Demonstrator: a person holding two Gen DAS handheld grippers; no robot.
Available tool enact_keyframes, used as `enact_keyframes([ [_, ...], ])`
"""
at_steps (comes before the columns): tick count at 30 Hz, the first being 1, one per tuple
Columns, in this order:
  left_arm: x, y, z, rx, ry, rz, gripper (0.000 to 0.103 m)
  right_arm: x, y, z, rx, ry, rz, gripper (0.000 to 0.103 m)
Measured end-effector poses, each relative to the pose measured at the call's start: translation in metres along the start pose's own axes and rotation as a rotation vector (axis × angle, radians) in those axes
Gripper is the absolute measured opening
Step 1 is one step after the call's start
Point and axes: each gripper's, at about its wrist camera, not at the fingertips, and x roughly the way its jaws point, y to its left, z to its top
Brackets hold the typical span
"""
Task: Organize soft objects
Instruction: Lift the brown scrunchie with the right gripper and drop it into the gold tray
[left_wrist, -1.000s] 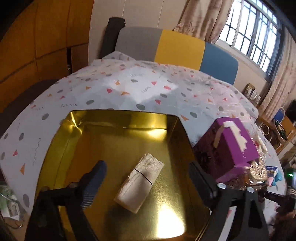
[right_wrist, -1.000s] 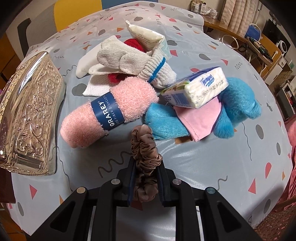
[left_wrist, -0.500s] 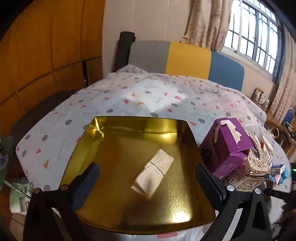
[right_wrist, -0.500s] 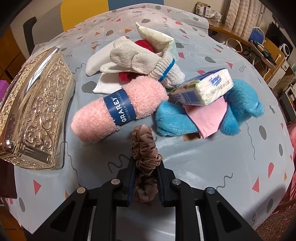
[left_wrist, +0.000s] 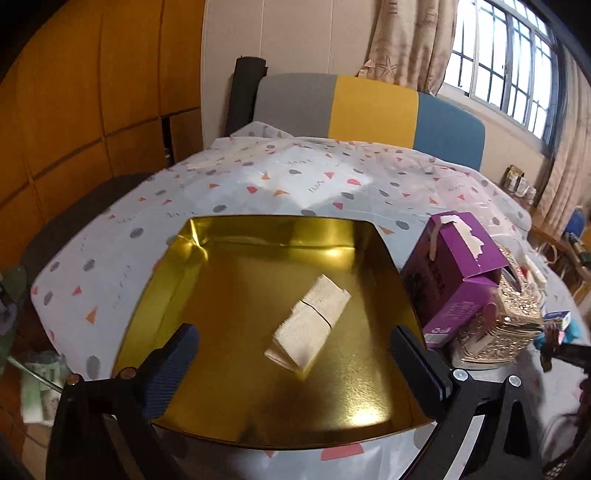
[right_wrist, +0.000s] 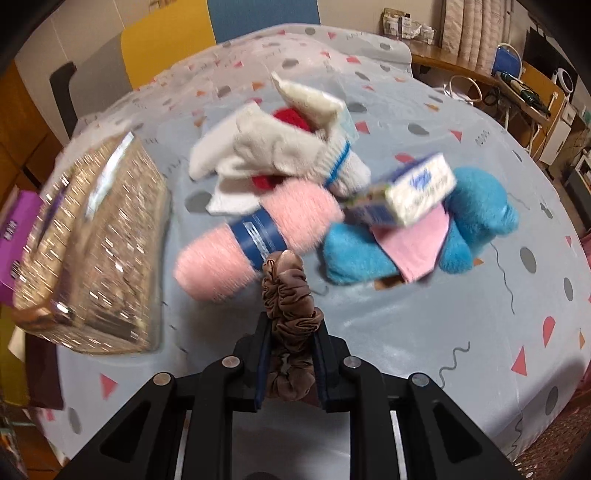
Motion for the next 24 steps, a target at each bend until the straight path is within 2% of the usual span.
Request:
enact_keyframes([
  [7,0.003,0.002,-0.002,-0.012,0.010,-0.048,0.103,-0.036,0.024,0.031,-0.045,-0.095,0.066,0.019],
  [12,0.002,0.005,-0.002,-0.009,0.010,-0.060,0.103,-0.047,0.045,0.071,-0.079,-0.132,0.063,0.019],
  [16,0.001,0.011,0.000,-0.012,0.000,-0.041,0.103,-0.048,0.070,0.112,-0.115,-0.164,0.079,0.019],
  [19,0.001,0.019,0.000,-0.026,-0.002,-0.027,0.103,-0.066,0.115,0.129,-0.187,-0.209,0.149,0.019],
  [24,0.003,0.033,-0.003,-0.070,0.006,-0.017,0.103,-0.100,0.199,0.123,-0.345,-0.259,0.328,0.019],
])
